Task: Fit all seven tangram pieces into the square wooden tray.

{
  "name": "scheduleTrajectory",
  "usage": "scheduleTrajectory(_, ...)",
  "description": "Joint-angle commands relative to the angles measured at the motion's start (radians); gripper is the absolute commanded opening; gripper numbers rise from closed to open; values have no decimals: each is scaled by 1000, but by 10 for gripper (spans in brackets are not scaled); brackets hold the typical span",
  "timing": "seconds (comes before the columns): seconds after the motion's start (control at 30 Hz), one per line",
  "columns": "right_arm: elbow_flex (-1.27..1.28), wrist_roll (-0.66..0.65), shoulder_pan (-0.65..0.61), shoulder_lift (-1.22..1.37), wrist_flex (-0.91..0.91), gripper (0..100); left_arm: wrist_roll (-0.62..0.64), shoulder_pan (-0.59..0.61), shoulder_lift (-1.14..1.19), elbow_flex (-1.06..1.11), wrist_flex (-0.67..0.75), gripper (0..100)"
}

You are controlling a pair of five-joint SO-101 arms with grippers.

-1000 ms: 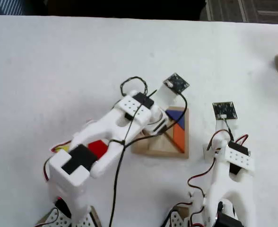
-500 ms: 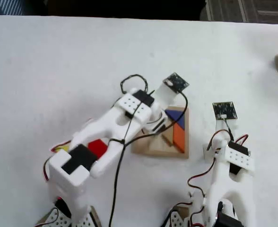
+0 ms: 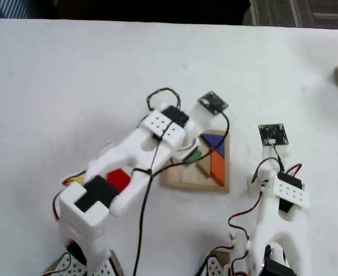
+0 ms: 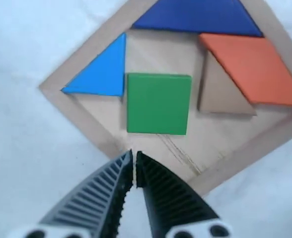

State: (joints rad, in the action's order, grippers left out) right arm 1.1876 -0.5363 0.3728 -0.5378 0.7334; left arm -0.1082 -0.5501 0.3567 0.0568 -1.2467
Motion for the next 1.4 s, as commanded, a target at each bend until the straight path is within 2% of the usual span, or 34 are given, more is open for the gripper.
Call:
scheduleTrajectory(0.0,-6,-9,-7,-38,12,19,-8,-51,-4,20,0,24)
scheduleTrajectory(0.1,-6,-9,-7,-38,12,19,-2,-81,-1,18,5,24)
scheduleTrajectory(0.3,-6,-9,-7,-38,12,19,3,-42,44,8,78,24)
scheduleTrajectory(0.5,-6,-9,-7,-38,12,19,121,-41,176,-138,63,24)
scheduleTrajectory(0.77,-6,-9,-5,-38,12,19,178,-33,231,-256,44,24)
scheduleTrajectory(1.37,-6,-9,-7,-38,12,19,334,-21,231,-258,161,24)
